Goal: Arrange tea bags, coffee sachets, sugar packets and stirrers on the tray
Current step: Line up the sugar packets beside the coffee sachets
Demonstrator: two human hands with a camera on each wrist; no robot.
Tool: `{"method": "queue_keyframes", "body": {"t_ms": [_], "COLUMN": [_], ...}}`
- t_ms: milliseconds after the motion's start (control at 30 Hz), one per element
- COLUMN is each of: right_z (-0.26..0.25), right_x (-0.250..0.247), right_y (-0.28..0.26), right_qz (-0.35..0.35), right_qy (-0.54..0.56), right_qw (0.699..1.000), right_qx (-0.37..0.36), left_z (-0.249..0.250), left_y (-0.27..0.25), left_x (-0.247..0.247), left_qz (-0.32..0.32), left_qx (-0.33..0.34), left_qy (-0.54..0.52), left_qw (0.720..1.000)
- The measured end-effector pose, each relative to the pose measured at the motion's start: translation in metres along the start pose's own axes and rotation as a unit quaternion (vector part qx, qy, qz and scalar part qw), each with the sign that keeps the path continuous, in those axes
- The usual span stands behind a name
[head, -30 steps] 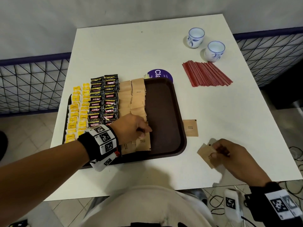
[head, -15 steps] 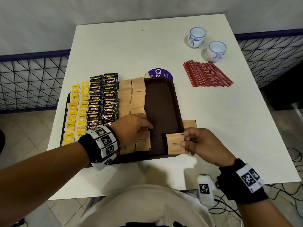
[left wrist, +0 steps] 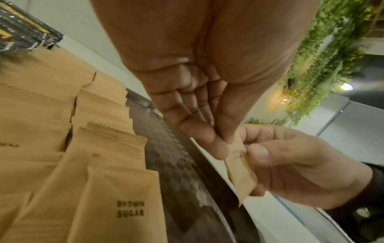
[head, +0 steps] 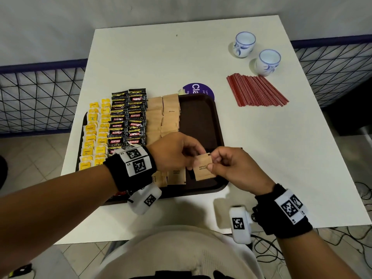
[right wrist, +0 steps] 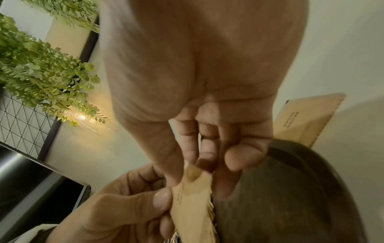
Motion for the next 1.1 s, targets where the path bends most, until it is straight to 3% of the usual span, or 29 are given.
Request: {"method": "queue_keyframes", "body": {"t_ms": [267,400,600,900,1100], "right_z": [-0.004,-0.013,-0.030,-0.024,0.011], "right_x": [0.008,0.004,0.014,0.036,-0.008], "right_y": [0.007,0.013,0.022,0.031,0.019], "right_qz": [0.027,0.043,0.015,-0.043,0.076], "right_qy": [0.108,0.037,0.018,-0.038,-0.053], "right_qw": [0.993,0.998,0.999,0.998,0.995], "right_qx": [0.034,-0.010,-0.030,-0.004,0.040], "left_z": [-0.008,0.002,0.010,-0.015,-0.030], "left_y": [-0.005,-0.005,-0.010,-0.029,-0.040], "left_x": [-0.011,-0.021,-0.023,-0.027,-0.026], "left_qz": [0.042,0.064,0.051,0.025,0.026], "left_qx": [-0.024,0.005,0.015,-0.076,-0.138], "left_qy": [0.000,0.028,0.064,0.082,0.121], "left_qw": [0.999,0.998,0.997,0.993,0.983]}}
Point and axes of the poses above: each hand's wrist, its own y-axis towards the middle knuckle, its own x-axis out of the palm, z = x × y, the point moved 5 cm from there along y, towards the middle knuckle, and after that the axes turned 12 degrees about -y, right-handed, at the moved point
